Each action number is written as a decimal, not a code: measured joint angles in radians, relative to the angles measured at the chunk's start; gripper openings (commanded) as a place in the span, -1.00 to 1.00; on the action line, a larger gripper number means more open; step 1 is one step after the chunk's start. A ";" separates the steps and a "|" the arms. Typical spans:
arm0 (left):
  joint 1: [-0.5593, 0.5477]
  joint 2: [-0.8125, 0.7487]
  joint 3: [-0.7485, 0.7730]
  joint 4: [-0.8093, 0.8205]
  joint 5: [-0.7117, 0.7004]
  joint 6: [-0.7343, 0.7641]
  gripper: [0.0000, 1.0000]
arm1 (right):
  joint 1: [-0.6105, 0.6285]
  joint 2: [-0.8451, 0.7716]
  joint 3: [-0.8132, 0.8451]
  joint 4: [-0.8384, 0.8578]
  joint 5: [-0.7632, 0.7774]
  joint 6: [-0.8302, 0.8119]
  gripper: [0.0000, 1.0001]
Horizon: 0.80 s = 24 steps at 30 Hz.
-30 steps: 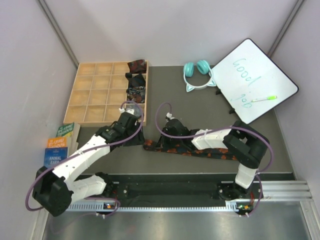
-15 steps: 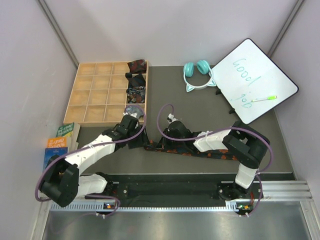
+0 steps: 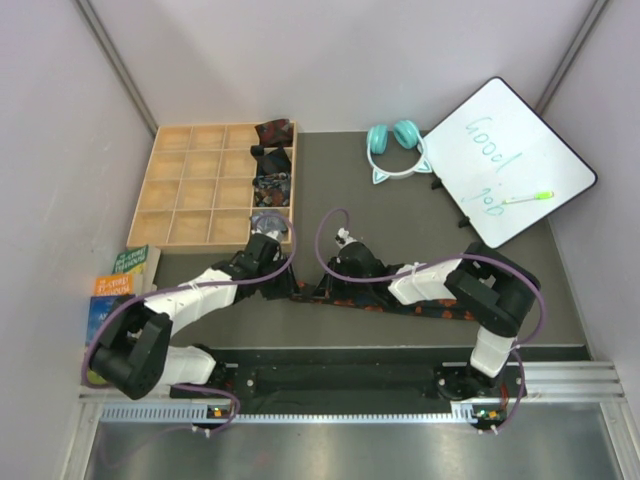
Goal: Roll the ties
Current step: Roll the tie at the center of the board.
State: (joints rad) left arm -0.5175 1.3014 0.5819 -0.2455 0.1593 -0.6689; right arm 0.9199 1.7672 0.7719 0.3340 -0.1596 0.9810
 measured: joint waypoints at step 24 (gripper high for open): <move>-0.014 -0.017 0.205 -0.324 -0.189 0.071 -0.91 | -0.061 -0.410 -0.063 -0.305 0.153 -0.084 -1.00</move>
State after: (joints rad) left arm -0.5320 1.2842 0.7872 -0.5694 -0.0296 -0.5983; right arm 0.8593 1.3567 0.7090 0.0288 -0.0067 0.8974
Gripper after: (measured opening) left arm 0.180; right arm 0.005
